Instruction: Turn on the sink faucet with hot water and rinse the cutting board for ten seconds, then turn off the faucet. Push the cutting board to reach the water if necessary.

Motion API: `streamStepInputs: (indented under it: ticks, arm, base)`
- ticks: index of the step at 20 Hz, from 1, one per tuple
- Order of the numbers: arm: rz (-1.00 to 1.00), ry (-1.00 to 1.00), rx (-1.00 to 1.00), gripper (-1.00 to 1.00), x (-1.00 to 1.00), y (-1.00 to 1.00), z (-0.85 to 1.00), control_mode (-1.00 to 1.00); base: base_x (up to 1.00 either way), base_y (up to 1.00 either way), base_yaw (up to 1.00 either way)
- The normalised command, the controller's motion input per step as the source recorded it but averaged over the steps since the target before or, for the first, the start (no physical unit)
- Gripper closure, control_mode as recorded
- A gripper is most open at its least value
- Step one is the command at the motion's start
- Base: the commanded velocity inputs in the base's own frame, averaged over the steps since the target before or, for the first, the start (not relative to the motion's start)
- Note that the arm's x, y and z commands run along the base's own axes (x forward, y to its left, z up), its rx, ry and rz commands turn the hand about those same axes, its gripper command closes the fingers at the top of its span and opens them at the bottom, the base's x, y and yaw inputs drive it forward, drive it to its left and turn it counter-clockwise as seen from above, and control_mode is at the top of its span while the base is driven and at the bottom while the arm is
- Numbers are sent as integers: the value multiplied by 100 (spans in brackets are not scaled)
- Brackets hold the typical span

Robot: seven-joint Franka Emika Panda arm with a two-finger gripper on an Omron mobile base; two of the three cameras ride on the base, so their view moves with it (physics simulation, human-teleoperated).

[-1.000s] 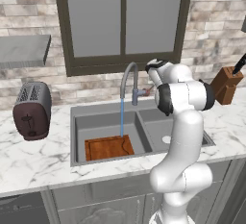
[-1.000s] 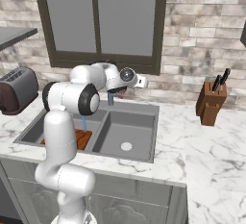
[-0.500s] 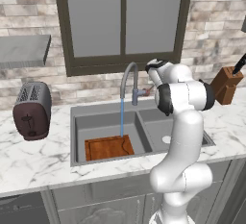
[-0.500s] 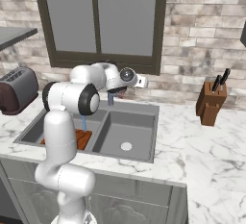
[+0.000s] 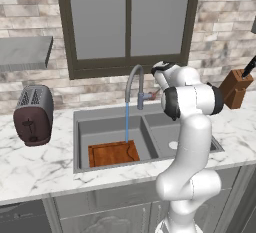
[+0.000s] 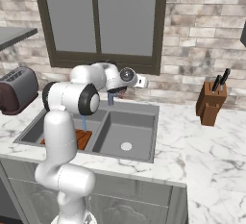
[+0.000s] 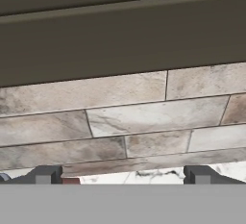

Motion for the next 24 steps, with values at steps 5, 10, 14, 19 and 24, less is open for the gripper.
streamStepInputs:
  ticks: [5,10,14,19,24]
  arm:
    - [0,0,0,-100,0,0,0,-100]
    - [0,0,0,-100,0,0,0,-100]
    - [0,0,0,-100,0,0,0,-100]
    - [0,0,0,-100,0,0,0,-100]
    - [0,0,0,-100,0,0,0,-100]
  base:
    - [0,0,0]
    - [0,0,0]
    - [0,0,0]
    - [0,0,0]
    - [0,0,0]
